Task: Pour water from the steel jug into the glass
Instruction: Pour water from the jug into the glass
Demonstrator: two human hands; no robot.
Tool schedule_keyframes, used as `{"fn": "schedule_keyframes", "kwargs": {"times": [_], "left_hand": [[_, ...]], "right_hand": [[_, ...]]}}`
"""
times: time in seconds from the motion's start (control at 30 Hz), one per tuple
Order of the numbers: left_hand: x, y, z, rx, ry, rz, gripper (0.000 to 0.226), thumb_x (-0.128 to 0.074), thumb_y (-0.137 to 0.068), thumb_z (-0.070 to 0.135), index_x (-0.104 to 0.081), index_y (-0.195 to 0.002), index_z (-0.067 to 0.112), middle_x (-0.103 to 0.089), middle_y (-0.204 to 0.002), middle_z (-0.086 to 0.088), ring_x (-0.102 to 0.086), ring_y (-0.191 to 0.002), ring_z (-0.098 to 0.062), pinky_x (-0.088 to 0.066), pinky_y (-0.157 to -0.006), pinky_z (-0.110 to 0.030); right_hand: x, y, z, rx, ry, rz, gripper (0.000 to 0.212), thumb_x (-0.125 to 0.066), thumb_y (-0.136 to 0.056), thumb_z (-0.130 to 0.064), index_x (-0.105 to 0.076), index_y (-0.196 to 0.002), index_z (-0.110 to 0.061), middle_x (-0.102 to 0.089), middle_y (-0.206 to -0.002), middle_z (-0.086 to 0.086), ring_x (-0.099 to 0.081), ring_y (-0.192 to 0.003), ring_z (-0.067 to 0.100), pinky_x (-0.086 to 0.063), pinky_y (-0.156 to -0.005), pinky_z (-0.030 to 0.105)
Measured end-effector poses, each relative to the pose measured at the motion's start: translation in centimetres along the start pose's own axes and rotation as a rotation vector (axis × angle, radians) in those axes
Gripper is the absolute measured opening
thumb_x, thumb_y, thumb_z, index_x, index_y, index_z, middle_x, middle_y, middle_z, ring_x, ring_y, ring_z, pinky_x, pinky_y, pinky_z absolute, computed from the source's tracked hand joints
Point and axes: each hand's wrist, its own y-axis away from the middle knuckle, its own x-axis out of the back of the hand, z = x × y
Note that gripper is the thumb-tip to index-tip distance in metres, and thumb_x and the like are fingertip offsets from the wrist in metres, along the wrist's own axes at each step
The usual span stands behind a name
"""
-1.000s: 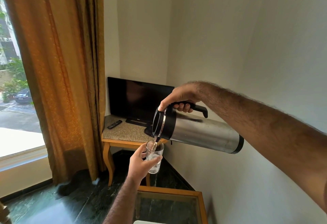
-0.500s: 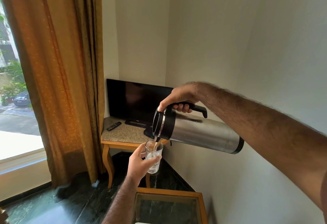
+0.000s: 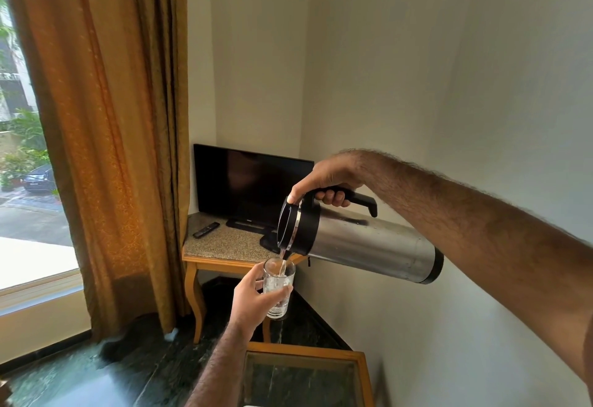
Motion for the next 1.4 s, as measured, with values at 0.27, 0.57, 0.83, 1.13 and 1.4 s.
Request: {"fn": "schedule_keyframes", "kwargs": {"times": [0.27,0.57,0.83,1.13,1.4], "left_hand": [[-0.01,0.14,-0.06,0.002,0.008,-0.004,0.046,-0.093,-0.069,0.032,-0.069,-0.098,0.057,-0.078,-0.101,0.021,-0.066,-0.111,-0.007,-0.057,-0.088,-0.037],[0.04,0.07,-0.24,-0.006,-0.012,0.001,0.048,-0.094,-0.071,0.028,-0.068,-0.107,0.045,-0.076,-0.112,0.012,-0.068,-0.114,-0.011,-0.059,-0.095,-0.042],[-0.12,0.08,-0.02,-0.027,-0.007,0.002,0.047,-0.094,-0.072,0.028,-0.068,-0.107,0.044,-0.076,-0.112,0.012,-0.068,-0.111,-0.008,-0.056,-0.079,-0.026],[-0.01,0.23,-0.30,-0.025,0.014,0.012,0.048,-0.093,-0.073,0.027,-0.067,-0.108,0.046,-0.076,-0.113,0.012,-0.067,-0.111,-0.007,-0.054,-0.080,-0.026],[0.21,0.41,-0.44,-0.027,0.008,0.020,0.049,-0.094,-0.071,0.027,-0.067,-0.107,0.047,-0.076,-0.112,0.012,-0.068,-0.111,-0.010,-0.058,-0.087,-0.034]], "right_hand": [[-0.17,0.29,-0.49,0.013,0.001,-0.001,0.055,-0.080,-0.084,-0.058,-0.051,-0.055,-0.022,-0.046,-0.053,-0.003,-0.042,-0.044,0.014,-0.039,-0.049,0.025],[-0.34,0.44,-0.56,0.015,0.002,-0.007,0.056,-0.080,-0.084,-0.059,-0.052,-0.051,-0.023,-0.046,-0.053,-0.003,-0.043,-0.044,0.014,-0.040,-0.049,0.024],[-0.54,0.53,-0.52,0.013,0.000,-0.011,0.057,-0.079,-0.085,-0.059,-0.053,-0.049,-0.024,-0.046,-0.053,-0.003,-0.043,-0.044,0.014,-0.040,-0.050,0.025],[-0.53,0.77,-0.51,0.012,0.005,-0.003,0.057,-0.079,-0.085,-0.060,-0.053,-0.049,-0.024,-0.047,-0.052,-0.004,-0.044,-0.043,0.014,-0.041,-0.049,0.023],[-0.68,0.67,-0.31,0.007,-0.013,-0.012,0.057,-0.081,-0.081,-0.061,-0.054,-0.047,-0.025,-0.047,-0.052,-0.004,-0.044,-0.044,0.014,-0.042,-0.050,0.022]]}}
